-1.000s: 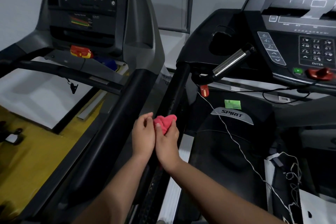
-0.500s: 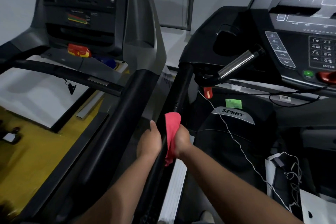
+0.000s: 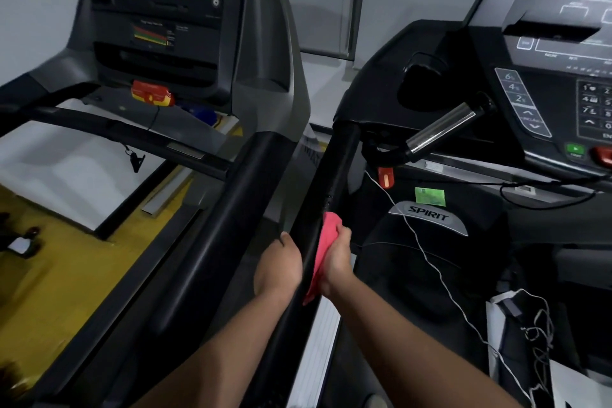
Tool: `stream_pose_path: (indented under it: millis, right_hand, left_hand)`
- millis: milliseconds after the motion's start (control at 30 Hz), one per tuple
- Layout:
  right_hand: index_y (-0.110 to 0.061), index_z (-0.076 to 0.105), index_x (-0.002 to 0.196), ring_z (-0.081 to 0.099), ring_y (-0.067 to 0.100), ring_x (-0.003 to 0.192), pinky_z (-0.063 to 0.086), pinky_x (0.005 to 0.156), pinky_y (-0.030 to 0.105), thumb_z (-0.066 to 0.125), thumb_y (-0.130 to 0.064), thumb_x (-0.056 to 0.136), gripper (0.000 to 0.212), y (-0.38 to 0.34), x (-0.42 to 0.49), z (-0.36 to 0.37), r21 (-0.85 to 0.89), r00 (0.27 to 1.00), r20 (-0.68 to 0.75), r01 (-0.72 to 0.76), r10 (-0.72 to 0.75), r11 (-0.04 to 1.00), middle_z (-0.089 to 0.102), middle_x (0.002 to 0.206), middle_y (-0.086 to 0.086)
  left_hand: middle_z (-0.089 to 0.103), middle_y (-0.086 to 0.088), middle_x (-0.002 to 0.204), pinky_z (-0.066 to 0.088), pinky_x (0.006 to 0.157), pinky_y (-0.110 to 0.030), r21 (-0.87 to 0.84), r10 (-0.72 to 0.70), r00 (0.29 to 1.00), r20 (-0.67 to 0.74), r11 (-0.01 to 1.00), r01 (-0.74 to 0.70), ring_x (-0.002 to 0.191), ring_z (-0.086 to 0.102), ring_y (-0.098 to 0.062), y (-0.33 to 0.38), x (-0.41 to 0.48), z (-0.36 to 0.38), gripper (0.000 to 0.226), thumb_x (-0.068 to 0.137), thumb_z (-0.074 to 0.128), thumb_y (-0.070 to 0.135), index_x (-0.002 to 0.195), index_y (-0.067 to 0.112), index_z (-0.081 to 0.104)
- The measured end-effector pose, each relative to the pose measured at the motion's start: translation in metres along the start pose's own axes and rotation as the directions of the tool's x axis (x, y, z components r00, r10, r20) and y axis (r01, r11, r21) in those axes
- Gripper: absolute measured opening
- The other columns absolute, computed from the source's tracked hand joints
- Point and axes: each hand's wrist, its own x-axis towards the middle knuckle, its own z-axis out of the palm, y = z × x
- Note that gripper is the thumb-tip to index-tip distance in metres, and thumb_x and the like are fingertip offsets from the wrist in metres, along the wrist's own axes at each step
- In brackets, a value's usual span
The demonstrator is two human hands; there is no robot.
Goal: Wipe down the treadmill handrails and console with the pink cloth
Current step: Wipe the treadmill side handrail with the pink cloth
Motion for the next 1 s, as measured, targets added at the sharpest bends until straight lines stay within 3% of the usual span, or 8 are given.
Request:
stream_pose_path:
  millis: [167,233,300,467,667,733,867,1000]
  right_hand:
    - [-0.016,0.057,0.094,0.056,0.02,0.092,0.044,0.097,0.039,0.029,-0.063,0.088,0.055,0.01,-0.008,0.006,-0.1,0.996,0.0,0.089,-0.089,0.991,0.06,0.087,0.011]
    - [-0.021,0.051,0.097,0.056,0.02,0.093,0.044,0.099,0.049,0.037,-0.061,0.074,0.048,0.024,-0.009,0.006,-0.272,0.959,-0.006,0.272,-0.284,0.923,0.057,0.092,0.005]
    - [-0.022,0.047,0.1,0.054,0.025,0.1,0.045,0.096,0.049,0.042,-0.047,0.078,0.034,0.031,-0.017,0.007,-0.476,0.866,0.018,0.447,-0.5,0.757,0.051,0.101,0.002]
    - [-0.003,0.047,0.126,0.037,0.018,0.125,0.026,0.1,0.014,0.05,-0.025,0.095,0.038,0.019,-0.04,0.0,-0.792,0.693,0.215,0.536,-0.688,0.292,0.033,0.137,0.004]
    - [-0.006,0.069,0.091,0.056,0.029,0.084,0.051,0.068,0.034,0.077,-0.023,0.069,0.028,0.006,-0.043,0.019,-0.831,0.55,0.554,0.404,-0.625,-0.381,0.064,0.095,0.009]
    - [-0.005,0.066,0.1,0.052,0.032,0.1,0.046,0.08,0.038,0.063,-0.015,0.08,0.023,0.004,-0.048,0.035,-0.782,0.591,0.606,0.316,-0.533,-0.538,0.062,0.104,0.011]
    - [-0.007,0.037,0.131,0.039,0.033,0.119,0.035,0.093,0.038,0.049,-0.007,0.091,0.042,0.002,-0.044,0.063,-0.71,0.707,0.611,0.291,-0.356,-0.641,0.057,0.117,0.016]
    - [-0.006,0.044,0.126,0.048,0.033,0.115,0.038,0.09,0.038,0.043,-0.003,0.092,0.034,-0.002,-0.032,0.082,-0.672,0.735,0.621,0.32,-0.272,-0.668,0.054,0.123,0.016]
  left_hand:
    - [0.047,-0.017,0.134,0.036,0.086,-0.034,-0.078,-0.018,0.998,-0.065,0.997,0.013,0.116,0.05,-0.036,0.002,-0.001,-0.001,0.039,0.101,0.03,0.03,0.125,0.005,0.045]
    - [0.05,-0.017,0.132,0.037,0.089,-0.036,-0.067,-0.019,0.998,-0.055,0.998,0.015,0.116,0.051,-0.036,0.001,0.001,0.0,0.036,0.1,0.032,0.029,0.123,0.006,0.047]
    - [0.057,-0.016,0.124,0.041,0.087,-0.037,-0.095,-0.008,0.999,-0.033,0.995,0.004,0.108,0.056,-0.035,-0.004,0.005,0.001,0.031,0.095,0.038,0.029,0.115,0.008,0.05]
    - [0.066,-0.024,0.1,0.039,0.065,-0.033,-0.196,0.065,0.998,-0.005,0.978,-0.065,0.08,0.062,-0.031,-0.012,0.008,-0.002,0.027,0.083,0.048,0.026,0.089,0.003,0.06]
    - [0.06,-0.015,0.126,0.041,0.096,-0.031,0.031,0.064,0.983,0.171,0.997,-0.07,0.118,0.055,-0.028,-0.044,0.009,-0.006,0.043,0.104,0.029,0.032,0.121,0.006,0.06]
    - [0.057,-0.017,0.131,0.039,0.103,-0.033,0.075,0.051,0.978,0.204,0.995,-0.067,0.123,0.052,-0.028,-0.059,0.004,-0.008,0.043,0.105,0.029,0.028,0.128,0.005,0.057]
    - [0.061,-0.019,0.123,0.041,0.096,-0.029,0.007,0.04,0.992,0.12,0.999,-0.041,0.117,0.056,-0.027,-0.07,-0.008,-0.013,0.051,0.104,0.027,0.035,0.119,0.002,0.063]
    - [0.062,-0.018,0.119,0.04,0.088,-0.027,0.014,-0.011,0.999,0.043,1.0,0.01,0.113,0.057,-0.028,-0.068,-0.009,-0.012,0.053,0.103,0.027,0.037,0.112,0.0,0.064]
